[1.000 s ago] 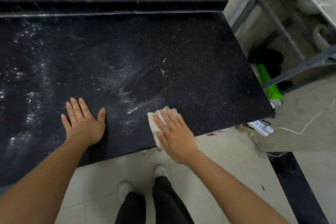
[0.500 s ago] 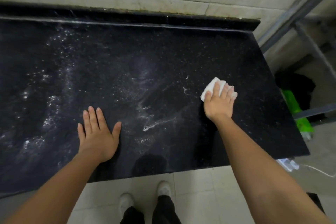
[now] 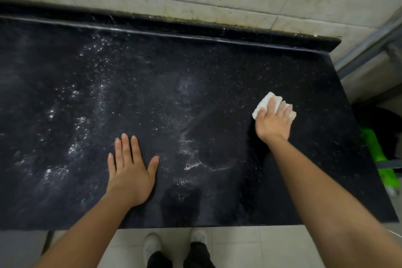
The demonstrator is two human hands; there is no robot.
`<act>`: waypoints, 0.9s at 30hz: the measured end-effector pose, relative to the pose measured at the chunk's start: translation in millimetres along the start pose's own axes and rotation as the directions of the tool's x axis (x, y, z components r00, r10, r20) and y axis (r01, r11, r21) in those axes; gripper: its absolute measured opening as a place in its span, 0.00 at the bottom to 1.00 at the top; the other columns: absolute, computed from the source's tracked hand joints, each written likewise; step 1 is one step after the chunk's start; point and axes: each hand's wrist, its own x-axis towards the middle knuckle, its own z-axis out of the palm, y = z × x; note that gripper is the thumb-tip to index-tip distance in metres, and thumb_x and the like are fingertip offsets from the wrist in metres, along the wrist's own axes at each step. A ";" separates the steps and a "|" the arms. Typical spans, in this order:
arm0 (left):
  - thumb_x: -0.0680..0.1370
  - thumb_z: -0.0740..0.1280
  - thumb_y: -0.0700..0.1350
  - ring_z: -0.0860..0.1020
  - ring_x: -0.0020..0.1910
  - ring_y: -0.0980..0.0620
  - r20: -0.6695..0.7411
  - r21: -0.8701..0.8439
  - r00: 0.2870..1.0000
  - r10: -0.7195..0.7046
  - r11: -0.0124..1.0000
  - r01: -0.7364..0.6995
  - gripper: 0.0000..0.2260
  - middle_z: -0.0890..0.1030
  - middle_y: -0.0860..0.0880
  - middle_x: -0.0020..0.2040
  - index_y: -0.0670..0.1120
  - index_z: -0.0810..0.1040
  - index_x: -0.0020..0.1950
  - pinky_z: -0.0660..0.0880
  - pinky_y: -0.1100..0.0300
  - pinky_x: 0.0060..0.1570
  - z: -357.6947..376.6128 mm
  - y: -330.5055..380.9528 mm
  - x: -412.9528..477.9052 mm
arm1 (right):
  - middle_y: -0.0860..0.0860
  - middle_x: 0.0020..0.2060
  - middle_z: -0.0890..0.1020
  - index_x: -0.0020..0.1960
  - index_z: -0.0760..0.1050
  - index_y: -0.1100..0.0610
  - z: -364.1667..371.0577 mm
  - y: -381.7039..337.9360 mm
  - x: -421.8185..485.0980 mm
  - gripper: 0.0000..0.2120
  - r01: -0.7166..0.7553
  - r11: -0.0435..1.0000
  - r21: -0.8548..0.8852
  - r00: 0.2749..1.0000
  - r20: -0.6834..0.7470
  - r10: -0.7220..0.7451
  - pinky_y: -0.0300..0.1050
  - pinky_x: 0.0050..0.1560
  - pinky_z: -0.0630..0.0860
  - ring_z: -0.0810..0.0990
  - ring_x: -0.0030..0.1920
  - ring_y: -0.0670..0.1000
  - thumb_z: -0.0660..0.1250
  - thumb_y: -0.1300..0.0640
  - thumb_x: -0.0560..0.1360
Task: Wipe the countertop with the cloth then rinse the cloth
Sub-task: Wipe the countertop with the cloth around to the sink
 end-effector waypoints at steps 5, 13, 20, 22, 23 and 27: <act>0.78 0.39 0.62 0.30 0.73 0.48 0.003 -0.006 1.000 -0.004 1.000 0.004 0.33 0.29 0.45 0.74 0.43 0.30 0.74 0.33 0.50 0.72 -1.6 0.3 -0.5 | 0.60 0.67 0.64 0.75 0.53 0.60 28.7 -98.3 -72.4 0.28 0.630 0.769 -0.108 0.767 -0.068 -0.637 0.61 0.69 0.57 0.60 0.68 0.64 0.52 0.55 0.77; 0.78 0.38 0.62 0.28 0.72 0.48 -0.004 -0.028 1.000 0.019 0.999 -0.019 0.33 0.28 0.44 0.74 0.43 0.29 0.74 0.32 0.50 0.71 -0.3 -1.6 -1.1 | 0.60 0.58 0.70 0.64 0.65 0.60 -2.5 7.4 -21.6 0.17 0.329 0.929 -0.171 0.930 -0.115 -0.350 0.60 0.57 0.68 0.69 0.56 0.62 0.53 0.58 0.77; 0.79 0.39 0.61 0.28 0.72 0.47 -0.004 -0.046 0.999 0.045 0.998 -0.045 0.33 0.28 0.43 0.74 0.42 0.30 0.74 0.31 0.49 0.70 -0.4 -3.6 -1.0 | 0.67 0.68 0.64 0.75 0.53 0.65 30.4 6.7 -121.8 0.28 0.117 0.986 -0.118 0.985 -0.115 -0.131 0.64 0.68 0.58 0.62 0.66 0.68 0.42 0.54 0.78; 0.79 0.40 0.61 0.29 0.73 0.47 0.001 -0.054 0.998 0.057 0.997 -0.057 0.33 0.29 0.43 0.74 0.42 0.30 0.74 0.31 0.49 0.71 -1.9 -4.8 -0.8 | 0.66 0.67 0.63 0.76 0.51 0.65 44.3 -34.5 -174.1 0.29 0.351 0.924 -0.148 0.922 -0.116 -0.369 0.65 0.68 0.58 0.62 0.67 0.67 0.43 0.55 0.77; 0.80 0.40 0.61 0.29 0.73 0.47 0.007 -0.051 0.998 0.070 0.996 -0.070 0.33 0.29 0.43 0.74 0.43 0.30 0.74 0.31 0.49 0.71 -3.5 -6.2 -2.2 | 0.64 0.71 0.60 0.77 0.48 0.62 49.5 -50.6 -197.3 0.29 0.430 0.896 -0.113 0.896 -0.068 -0.439 0.63 0.72 0.54 0.57 0.72 0.66 0.40 0.54 0.78; 0.79 0.38 0.62 0.29 0.73 0.49 -0.009 -0.033 0.986 0.168 0.985 -0.168 0.32 0.28 0.45 0.74 0.45 0.30 0.74 0.28 0.51 0.69 -6.4 -33.2 -20.7 | 0.56 0.77 0.53 0.78 0.46 0.56 35.1 -47.3 -191.4 0.27 0.657 0.754 -0.015 0.754 0.043 -0.656 0.53 0.76 0.47 0.49 0.76 0.60 0.42 0.51 0.81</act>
